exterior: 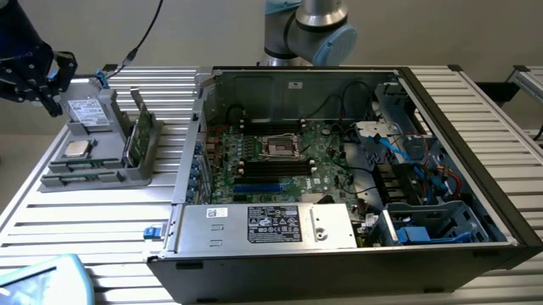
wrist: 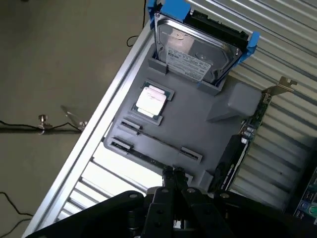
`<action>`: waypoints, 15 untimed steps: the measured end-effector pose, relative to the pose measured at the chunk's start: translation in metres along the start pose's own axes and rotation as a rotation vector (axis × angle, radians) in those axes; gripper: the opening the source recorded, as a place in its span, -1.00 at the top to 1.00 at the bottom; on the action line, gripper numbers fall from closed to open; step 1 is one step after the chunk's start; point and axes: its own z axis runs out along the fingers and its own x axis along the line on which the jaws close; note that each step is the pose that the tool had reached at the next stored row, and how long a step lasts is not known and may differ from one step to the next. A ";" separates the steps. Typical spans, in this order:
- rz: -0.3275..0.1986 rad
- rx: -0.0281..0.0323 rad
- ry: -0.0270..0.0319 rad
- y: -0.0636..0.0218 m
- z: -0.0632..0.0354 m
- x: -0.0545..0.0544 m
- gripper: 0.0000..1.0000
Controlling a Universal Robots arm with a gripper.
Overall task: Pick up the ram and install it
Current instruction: 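Pick up the ram and move it above insertion slot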
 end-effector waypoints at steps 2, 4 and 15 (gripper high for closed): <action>-0.038 -0.0091 0.0017 0.0000 0.0001 0.000 0.79; -0.074 -0.0162 0.0038 0.0000 0.0003 0.000 0.79; -0.271 -0.0205 0.0340 -0.0001 0.0007 0.000 0.79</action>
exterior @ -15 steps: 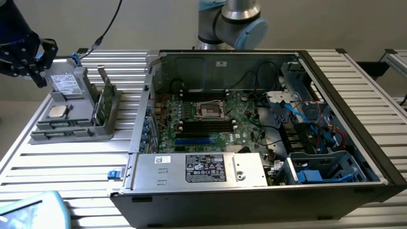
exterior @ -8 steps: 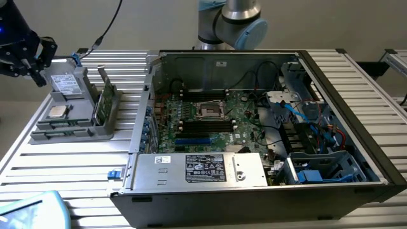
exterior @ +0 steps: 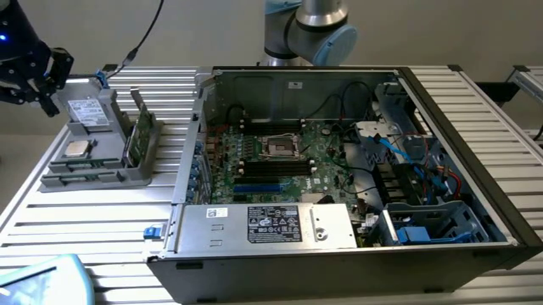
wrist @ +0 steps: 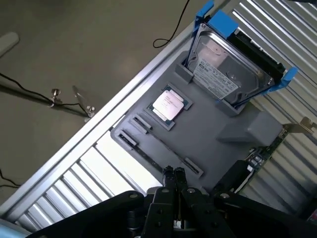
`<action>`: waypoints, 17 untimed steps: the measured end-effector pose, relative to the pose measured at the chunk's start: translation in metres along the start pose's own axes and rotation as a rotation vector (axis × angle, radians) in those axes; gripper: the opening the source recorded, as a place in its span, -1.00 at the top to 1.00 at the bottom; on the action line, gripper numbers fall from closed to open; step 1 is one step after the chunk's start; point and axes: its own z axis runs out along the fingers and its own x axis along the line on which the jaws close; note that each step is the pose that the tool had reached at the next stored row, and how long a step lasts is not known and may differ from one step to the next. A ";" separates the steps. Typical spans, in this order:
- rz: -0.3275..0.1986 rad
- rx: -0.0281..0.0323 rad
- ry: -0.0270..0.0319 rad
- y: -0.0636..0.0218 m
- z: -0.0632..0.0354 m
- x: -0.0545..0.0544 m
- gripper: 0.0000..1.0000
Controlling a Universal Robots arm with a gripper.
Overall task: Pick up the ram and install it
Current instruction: 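Pick up the ram and move it above insertion slot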
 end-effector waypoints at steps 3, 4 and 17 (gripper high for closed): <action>-0.047 0.0084 0.0014 0.0000 0.0000 0.000 0.79; -0.060 0.0129 0.0005 0.0000 0.0001 0.000 0.79; -0.232 0.0724 0.0140 -0.0003 0.0012 0.000 0.79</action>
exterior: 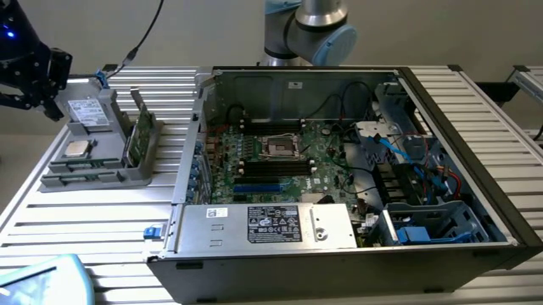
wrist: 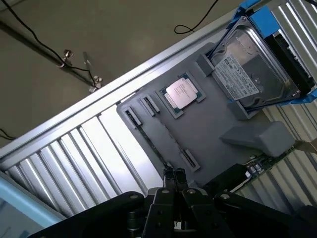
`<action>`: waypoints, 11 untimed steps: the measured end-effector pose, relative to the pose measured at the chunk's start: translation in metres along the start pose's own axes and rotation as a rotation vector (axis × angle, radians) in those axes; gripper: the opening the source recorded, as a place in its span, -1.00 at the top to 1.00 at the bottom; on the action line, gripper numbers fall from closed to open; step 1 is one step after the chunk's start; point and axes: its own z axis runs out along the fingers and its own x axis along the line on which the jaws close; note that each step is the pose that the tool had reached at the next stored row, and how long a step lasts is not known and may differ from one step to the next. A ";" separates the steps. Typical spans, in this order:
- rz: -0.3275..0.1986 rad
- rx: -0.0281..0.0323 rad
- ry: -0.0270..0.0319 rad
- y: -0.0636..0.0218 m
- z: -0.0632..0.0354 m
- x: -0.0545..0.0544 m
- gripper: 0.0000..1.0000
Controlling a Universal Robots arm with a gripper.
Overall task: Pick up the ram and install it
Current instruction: 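Pick up the ram and move it above insertion slot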
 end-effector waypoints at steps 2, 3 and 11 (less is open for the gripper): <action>-0.029 0.0072 0.0086 0.0000 0.0002 0.000 0.79; -0.043 0.0099 0.0128 0.0000 0.0004 0.000 0.79; -0.172 0.0268 0.0447 -0.0002 0.0023 0.000 0.79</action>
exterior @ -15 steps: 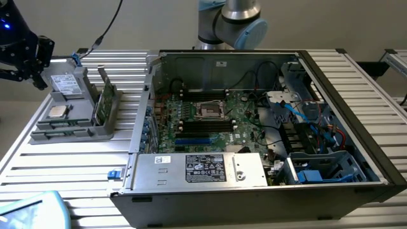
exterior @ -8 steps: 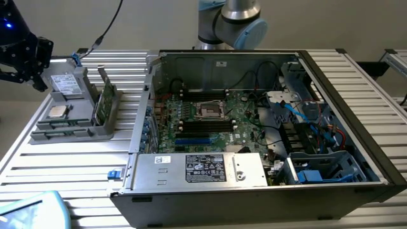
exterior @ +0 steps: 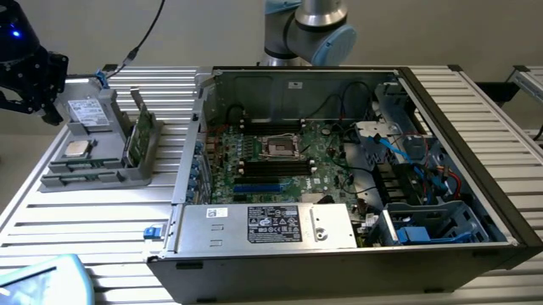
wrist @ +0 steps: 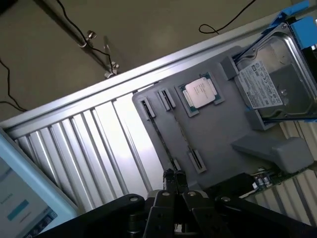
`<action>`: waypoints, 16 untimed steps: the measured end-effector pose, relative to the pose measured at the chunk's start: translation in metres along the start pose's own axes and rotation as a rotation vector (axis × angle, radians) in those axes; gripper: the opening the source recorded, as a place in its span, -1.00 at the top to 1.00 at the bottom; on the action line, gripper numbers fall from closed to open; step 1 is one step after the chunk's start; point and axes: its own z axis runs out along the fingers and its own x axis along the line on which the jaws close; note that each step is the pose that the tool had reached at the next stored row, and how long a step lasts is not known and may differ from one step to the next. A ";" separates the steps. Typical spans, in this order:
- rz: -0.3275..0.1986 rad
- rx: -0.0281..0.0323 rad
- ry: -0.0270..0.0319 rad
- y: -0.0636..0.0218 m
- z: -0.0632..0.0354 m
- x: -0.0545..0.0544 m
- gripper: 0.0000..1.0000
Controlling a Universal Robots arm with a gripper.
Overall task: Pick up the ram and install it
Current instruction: 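Pick up the ram and move it above insertion slot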
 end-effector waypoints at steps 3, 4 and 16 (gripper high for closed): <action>-0.038 0.0134 0.0090 0.0000 0.0004 0.000 0.79; -0.046 0.0207 0.0099 0.0000 0.0005 0.000 0.79; -0.109 0.0847 0.0075 0.0057 0.0040 0.002 0.79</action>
